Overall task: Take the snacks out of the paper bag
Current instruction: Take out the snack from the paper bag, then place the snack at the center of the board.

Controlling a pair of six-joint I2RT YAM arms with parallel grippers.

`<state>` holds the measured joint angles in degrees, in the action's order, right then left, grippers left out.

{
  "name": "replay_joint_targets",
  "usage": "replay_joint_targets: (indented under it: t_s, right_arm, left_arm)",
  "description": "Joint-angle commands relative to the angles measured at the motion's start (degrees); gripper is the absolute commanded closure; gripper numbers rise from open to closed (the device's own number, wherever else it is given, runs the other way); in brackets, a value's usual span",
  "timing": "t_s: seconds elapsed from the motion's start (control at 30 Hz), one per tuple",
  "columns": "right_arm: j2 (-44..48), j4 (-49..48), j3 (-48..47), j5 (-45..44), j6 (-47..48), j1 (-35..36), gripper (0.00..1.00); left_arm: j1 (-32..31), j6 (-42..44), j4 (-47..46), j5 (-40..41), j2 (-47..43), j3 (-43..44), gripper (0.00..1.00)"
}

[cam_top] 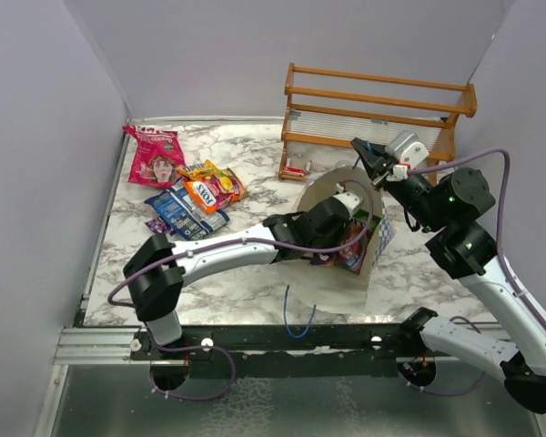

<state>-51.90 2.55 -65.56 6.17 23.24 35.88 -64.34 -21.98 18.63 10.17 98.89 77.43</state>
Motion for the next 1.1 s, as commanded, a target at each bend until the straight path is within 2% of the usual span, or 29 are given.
replay_joint_targets:
  t_s: [0.0,0.33,0.63,0.77,0.87,1.07]
  right_arm:
    - [1.3,-2.8,0.3,-5.3,1.0,-0.2,0.98]
    - [0.8,-2.9,0.9,-7.3,-0.9,-0.2,0.98]
    - [0.0,-1.6,0.1,-14.2,-2.9,-0.2,0.98]
    - [0.6,-1.0,1.3,-16.2,-2.4,-0.2,0.98]
    - [1.3,-0.9,2.4,-16.6,-1.8,-0.2,0.98]
    - [4.2,-0.8,3.6,-16.2,-1.1,-0.2,0.98]
  left_arm:
    - [-0.1,1.2,-0.6,-0.3,-9.0,1.0,0.97]
    - [0.0,7.4,-2.7,-8.3,-22.0,-3.3,1.00]
    - [0.0,12.6,-4.0,-3.3,-38.1,-6.2,1.00]
    - [0.0,14.5,-4.7,2.0,-44.4,-6.5,1.00]
    - [0.1,17.1,-4.4,9.5,-47.4,-6.2,1.00]
    - [0.1,21.8,-1.0,38.4,-46.3,-3.5,1.00]
